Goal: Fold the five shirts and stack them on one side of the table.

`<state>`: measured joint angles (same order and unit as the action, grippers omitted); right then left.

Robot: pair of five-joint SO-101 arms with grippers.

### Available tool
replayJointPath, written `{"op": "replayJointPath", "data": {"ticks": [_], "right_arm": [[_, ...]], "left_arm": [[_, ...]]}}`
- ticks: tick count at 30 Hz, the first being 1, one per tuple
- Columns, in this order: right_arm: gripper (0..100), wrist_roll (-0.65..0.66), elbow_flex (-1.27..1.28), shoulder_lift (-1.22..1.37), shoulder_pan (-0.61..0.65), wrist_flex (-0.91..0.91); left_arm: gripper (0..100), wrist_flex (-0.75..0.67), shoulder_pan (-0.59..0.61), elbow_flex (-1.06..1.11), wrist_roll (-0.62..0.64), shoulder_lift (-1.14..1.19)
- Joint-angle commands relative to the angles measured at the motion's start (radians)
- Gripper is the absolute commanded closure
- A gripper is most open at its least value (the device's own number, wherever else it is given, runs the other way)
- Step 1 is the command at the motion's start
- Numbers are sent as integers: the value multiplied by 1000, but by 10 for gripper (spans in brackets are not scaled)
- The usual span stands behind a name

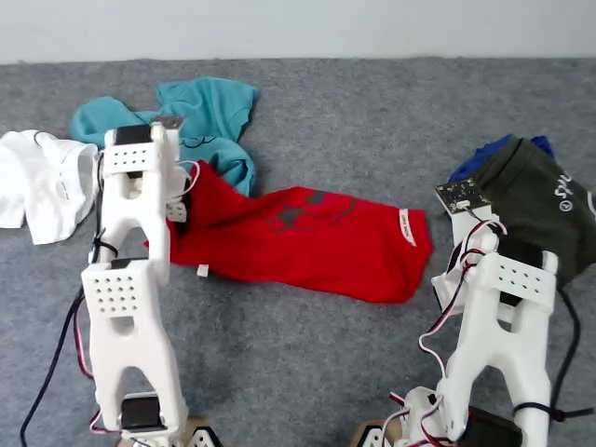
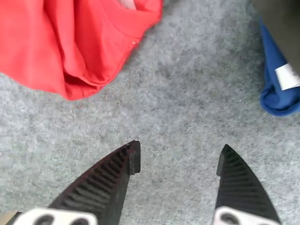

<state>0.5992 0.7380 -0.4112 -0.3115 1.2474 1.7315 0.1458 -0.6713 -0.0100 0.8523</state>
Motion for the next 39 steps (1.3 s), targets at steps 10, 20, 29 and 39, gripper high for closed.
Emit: {"op": "replayJointPath", "data": {"ticks": [10,20,29,39], "right_arm": [[724,-3,-5,-45,-7,2],[724,-3,-5,-45,-2,-1],[724,-3,-5,-45,-2,1],[724,-8,-9,-96,-41,21]], "left_arm": [[913,23,-18,409,9,-279],[915,23,-57,375,14,-319],[987,20,-315,278,8,-377],[987,21,-571,61,9,-377]]}}
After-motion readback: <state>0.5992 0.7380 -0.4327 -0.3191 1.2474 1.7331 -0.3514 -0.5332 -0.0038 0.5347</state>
